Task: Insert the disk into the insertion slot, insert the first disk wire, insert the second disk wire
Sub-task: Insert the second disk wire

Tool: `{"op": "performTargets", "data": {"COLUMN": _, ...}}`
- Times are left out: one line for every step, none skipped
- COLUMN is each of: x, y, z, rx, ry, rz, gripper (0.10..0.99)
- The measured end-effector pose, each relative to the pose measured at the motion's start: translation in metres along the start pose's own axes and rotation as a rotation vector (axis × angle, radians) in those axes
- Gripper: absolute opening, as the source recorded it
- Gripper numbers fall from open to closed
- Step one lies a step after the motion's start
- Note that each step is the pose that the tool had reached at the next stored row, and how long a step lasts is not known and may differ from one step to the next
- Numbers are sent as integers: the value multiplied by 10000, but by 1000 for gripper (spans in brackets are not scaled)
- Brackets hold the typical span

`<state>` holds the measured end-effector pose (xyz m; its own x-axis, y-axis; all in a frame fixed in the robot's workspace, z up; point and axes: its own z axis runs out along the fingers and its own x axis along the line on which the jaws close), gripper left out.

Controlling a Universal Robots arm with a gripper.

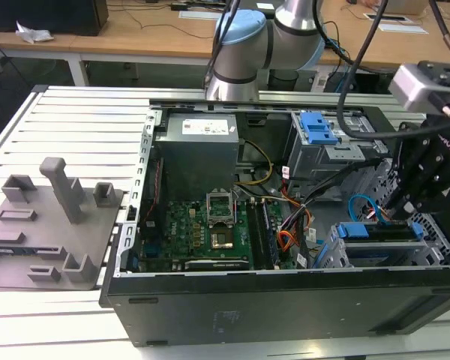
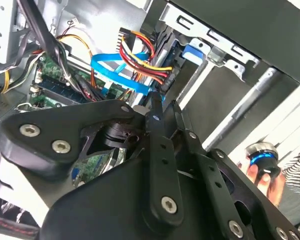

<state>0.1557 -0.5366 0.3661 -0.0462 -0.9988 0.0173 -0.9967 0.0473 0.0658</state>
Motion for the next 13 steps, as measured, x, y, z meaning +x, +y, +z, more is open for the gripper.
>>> {"op": "performTargets", "data": {"x": -5, "y": 3, "z": -44, "rx": 1, "ry": -2, "rz": 0, "gripper": 224}}
{"op": "performTargets", "data": {"x": -6, "y": 6, "z": -90, "rx": 0, "ry": 0, "rz": 0, "gripper": 224}}
{"op": "performTargets", "data": {"x": -6, "y": 10, "z": -154, "rx": 0, "ry": -1, "rz": 0, "gripper": 157}}
{"op": "performTargets", "data": {"x": -6, "y": 12, "z": -182, "rx": 1, "ry": -1, "rz": 0, "gripper": 106}}
{"op": "performTargets", "data": {"x": -6, "y": 13, "z": -196, "rx": 0, "ry": 0, "rz": 0, "gripper": 106}}
{"op": "performTargets", "data": {"x": -6, "y": 15, "z": -195, "rx": 0, "ry": -3, "rz": -2, "gripper": 106}}
{"op": "performTargets", "data": {"x": -5, "y": 20, "z": -196, "rx": 0, "ry": -1, "rz": -1, "gripper": 106}}
{"op": "performTargets", "data": {"x": -5, "y": 21, "z": -195, "rx": 0, "ry": -1, "rz": 0, "gripper": 106}}
{"op": "performTargets", "data": {"x": -5, "y": 21, "z": -196, "rx": 0, "ry": -1, "rz": -1, "gripper": 106}}
{"op": "performTargets", "data": {"x": -5, "y": 22, "z": -195, "rx": 0, "ry": -2, "rz": 0, "gripper": 106}}
{"op": "performTargets", "data": {"x": -5, "y": 22, "z": -195, "rx": 0, "ry": -1, "rz": 0, "gripper": 106}}
{"op": "performTargets", "data": {"x": -5, "y": 23, "z": -195, "rx": 0, "ry": -1, "rz": 0, "gripper": 106}}
{"op": "performTargets", "data": {"x": -5, "y": 23, "z": -195, "rx": 1, "ry": -2, "rz": 0, "gripper": 106}}
